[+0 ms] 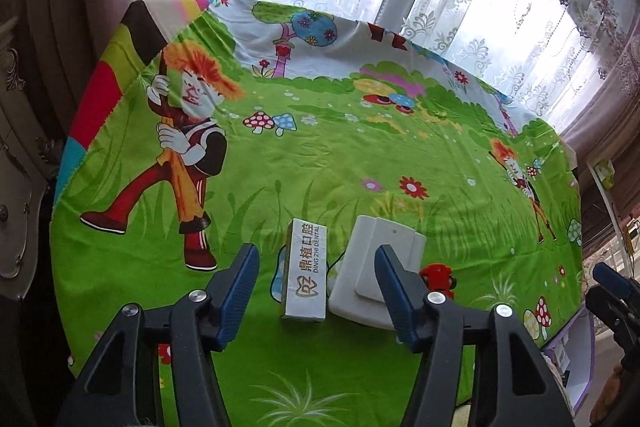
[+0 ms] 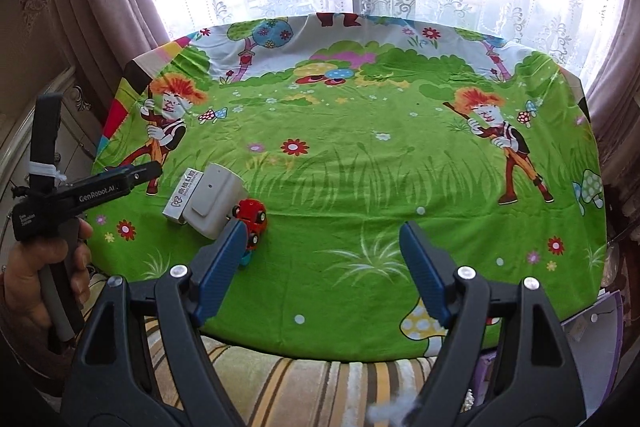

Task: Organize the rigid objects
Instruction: 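Grasp the white DING ZHI DENTAL box with the left tool, then grasp the red toy car with the right tool while the left tool holds the dental box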

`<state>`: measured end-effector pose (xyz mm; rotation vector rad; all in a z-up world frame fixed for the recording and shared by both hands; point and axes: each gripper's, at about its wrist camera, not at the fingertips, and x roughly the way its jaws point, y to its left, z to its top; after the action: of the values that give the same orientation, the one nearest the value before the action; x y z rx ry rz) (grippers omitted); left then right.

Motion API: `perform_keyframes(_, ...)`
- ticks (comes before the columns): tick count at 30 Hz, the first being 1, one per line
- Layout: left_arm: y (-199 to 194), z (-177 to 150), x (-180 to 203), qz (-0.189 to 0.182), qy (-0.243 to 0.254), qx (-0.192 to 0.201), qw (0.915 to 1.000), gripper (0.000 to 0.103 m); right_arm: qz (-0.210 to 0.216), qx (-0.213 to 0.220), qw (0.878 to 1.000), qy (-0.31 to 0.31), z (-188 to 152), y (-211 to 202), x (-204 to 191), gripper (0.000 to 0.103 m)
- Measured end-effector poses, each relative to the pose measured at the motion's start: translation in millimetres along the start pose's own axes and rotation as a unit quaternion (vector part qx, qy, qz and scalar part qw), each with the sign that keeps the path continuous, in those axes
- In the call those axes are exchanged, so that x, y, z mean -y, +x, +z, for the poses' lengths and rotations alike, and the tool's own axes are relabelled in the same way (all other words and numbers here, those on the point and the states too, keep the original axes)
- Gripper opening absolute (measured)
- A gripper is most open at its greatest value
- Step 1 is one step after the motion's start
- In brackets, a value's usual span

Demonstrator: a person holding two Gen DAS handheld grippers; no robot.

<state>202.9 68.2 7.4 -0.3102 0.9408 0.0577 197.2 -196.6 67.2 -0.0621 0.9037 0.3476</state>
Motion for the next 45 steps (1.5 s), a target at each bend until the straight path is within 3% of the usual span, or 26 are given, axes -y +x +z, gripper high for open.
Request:
perform_keyframes(4, 23, -6, -8, 0.010, 0.001, -0.029, 0.9995, 0.052, 0.008, -0.016, 1.000, -0.007, 4, 19, -14, 0.081)
perform_keyframes(11, 48, -14, -9, 0.010, 0.015, -0.063, 0.9979, 0.052, 0.024, -0.056, 0.998, -0.013, 1, 54, -32, 0.081)
perform_keyframes(18, 58, -18, -7, 0.023, 0.040, -0.071, 0.9964, 0.049, 0.038, -0.108, 0.990, -0.081, -24, 77, -62, 0.081)
perform_keyframes(21, 58, -19, -4, 0.037, 0.058, -0.066, 0.9954, 0.034, 0.042, -0.128, 0.986, -0.103, -33, 90, -73, 0.081)
perform_keyframes(25, 50, -18, -16, 0.022, 0.026, -0.057, 0.9978, 0.033, 0.032, -0.151, 0.982, -0.110, -40, 109, -74, 0.081)
perform_keyframes(30, 32, -21, -35, 0.011, -0.028, -0.031, 0.9991, 0.033, 0.016, -0.149, 0.982, -0.110, -34, 122, -75, 0.080)
perform_keyframes(31, 29, -22, -35, 0.010, -0.032, -0.026, 0.9991, 0.033, 0.016, -0.154, 0.982, -0.111, -34, 126, -76, 0.074)
perform_keyframes(35, 22, -23, -32, 0.000, -0.031, -0.015, 0.9994, 0.033, 0.024, -0.161, 0.981, -0.111, -38, 129, -76, 0.022)
perform_keyframes(45, 25, -27, -28, -0.001, -0.028, -0.019, 0.9994, 0.033, 0.043, -0.077, 0.994, -0.068, -26, 80, -53, 0.021)
